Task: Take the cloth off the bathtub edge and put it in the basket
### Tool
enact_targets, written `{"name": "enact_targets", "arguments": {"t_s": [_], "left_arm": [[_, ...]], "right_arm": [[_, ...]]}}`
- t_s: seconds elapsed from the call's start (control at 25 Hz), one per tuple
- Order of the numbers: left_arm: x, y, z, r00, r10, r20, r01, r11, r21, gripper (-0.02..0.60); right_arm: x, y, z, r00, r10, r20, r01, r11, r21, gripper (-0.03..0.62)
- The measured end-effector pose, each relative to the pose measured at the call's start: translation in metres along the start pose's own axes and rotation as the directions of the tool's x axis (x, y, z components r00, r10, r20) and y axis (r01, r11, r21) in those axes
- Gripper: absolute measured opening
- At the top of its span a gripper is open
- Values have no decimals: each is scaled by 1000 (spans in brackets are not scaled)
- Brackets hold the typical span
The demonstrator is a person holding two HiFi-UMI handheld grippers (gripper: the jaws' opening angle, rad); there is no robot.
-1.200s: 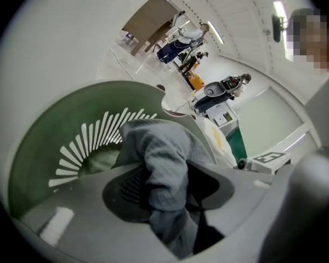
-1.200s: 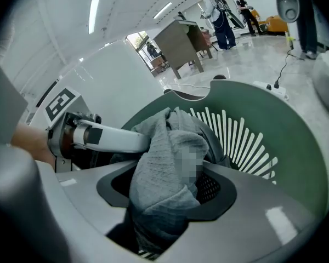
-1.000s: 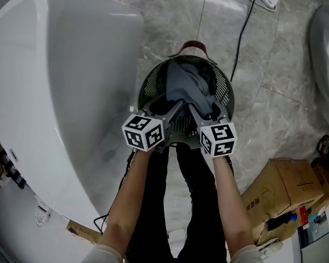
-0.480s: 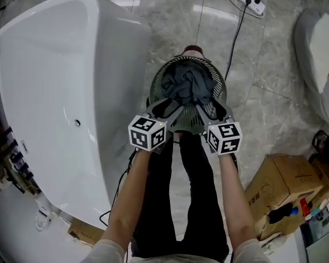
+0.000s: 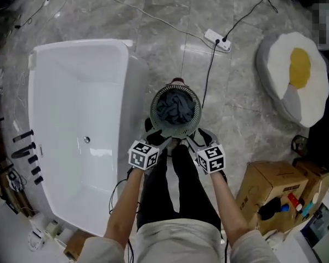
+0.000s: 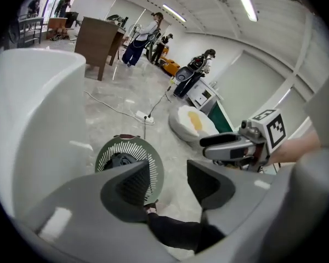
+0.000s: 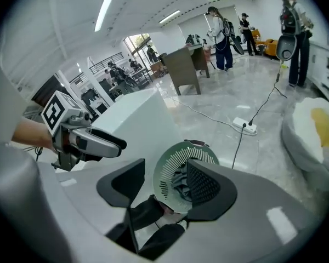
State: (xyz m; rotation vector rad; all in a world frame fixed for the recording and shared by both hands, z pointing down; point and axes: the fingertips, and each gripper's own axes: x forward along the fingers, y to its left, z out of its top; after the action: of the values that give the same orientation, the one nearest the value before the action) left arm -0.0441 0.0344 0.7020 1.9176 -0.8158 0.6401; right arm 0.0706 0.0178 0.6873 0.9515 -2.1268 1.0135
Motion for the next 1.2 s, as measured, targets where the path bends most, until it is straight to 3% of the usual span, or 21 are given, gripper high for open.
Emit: {"name": "enact_targets", "arguments": {"t_s": [0.24, 0.56, 0.8, 1.2], "left_arm": [[-73, -62, 34, 998, 18, 53, -21, 998, 61, 268], [-140, -119, 41, 989, 55, 138, -70, 991, 111, 268], [-146, -141, 21, 986, 75, 149, -93, 988, 124, 268], [-134, -153, 47, 976, 75, 204, -114, 975, 188, 267]], "right_arm": [[-81, 42, 36, 999, 16, 31, -15, 999, -47, 215], [-146, 90, 65, 990, 41, 133, -32, 997, -73, 215], [-162, 111, 51, 989, 82, 125, -65, 989, -130, 215], [-169, 96, 23, 999, 37, 28, -29, 972, -233, 215]]}}
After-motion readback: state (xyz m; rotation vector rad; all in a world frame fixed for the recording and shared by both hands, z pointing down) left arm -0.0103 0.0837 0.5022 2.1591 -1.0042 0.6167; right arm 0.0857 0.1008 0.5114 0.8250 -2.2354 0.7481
